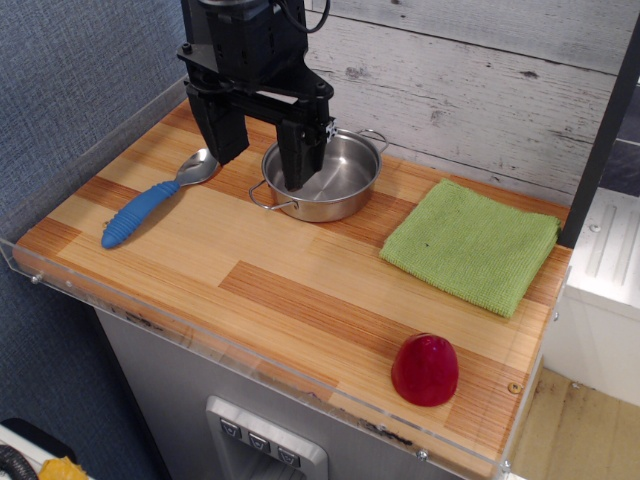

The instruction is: Put the red thing on the green square.

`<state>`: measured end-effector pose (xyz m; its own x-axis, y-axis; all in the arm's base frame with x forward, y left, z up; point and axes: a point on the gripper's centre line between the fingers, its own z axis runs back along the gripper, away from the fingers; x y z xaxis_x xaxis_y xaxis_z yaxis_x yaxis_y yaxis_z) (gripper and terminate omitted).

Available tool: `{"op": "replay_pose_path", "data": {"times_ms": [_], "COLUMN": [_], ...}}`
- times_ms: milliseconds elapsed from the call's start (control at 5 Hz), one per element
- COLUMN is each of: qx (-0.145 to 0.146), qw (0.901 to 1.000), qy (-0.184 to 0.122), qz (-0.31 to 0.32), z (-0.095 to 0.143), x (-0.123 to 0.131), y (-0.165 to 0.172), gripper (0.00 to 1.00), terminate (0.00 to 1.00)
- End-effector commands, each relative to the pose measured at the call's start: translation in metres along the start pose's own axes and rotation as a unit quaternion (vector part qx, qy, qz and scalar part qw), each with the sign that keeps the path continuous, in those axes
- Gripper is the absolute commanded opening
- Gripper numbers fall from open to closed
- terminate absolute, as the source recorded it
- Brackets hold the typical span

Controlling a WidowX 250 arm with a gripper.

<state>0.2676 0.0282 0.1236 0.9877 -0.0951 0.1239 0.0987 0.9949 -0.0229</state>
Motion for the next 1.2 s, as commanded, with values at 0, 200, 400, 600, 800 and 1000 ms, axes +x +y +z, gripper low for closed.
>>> {"op": "replay_pose_path", "data": {"times_ms": [0,200,400,600,800,1000], "qx": [0.0,0.009,0.009,0.008,0.021,0.015], "qw": [1.0,0.9994,0.9976,0.9959,0.997,0.9982], "qy": [0.0,-0.022,-0.055,-0.064,-0.053,-0.029], "qz": [0.0,-0.026,-0.042,-0.064,-0.052,-0.051], "z": [0.0,-0.009,-0.021,-0.032,-0.04,-0.052], "x": [0.0,0.004,0.009,0.012,0.01,0.005], "y": [0.0,-0.02,-0.052,-0.085,-0.107,-0.125], "gripper": [1.0,1.0,1.0,1.0,1.0,1.0], "terminate": [0.0,0.0,0.0,0.0,0.0,0.0]}}
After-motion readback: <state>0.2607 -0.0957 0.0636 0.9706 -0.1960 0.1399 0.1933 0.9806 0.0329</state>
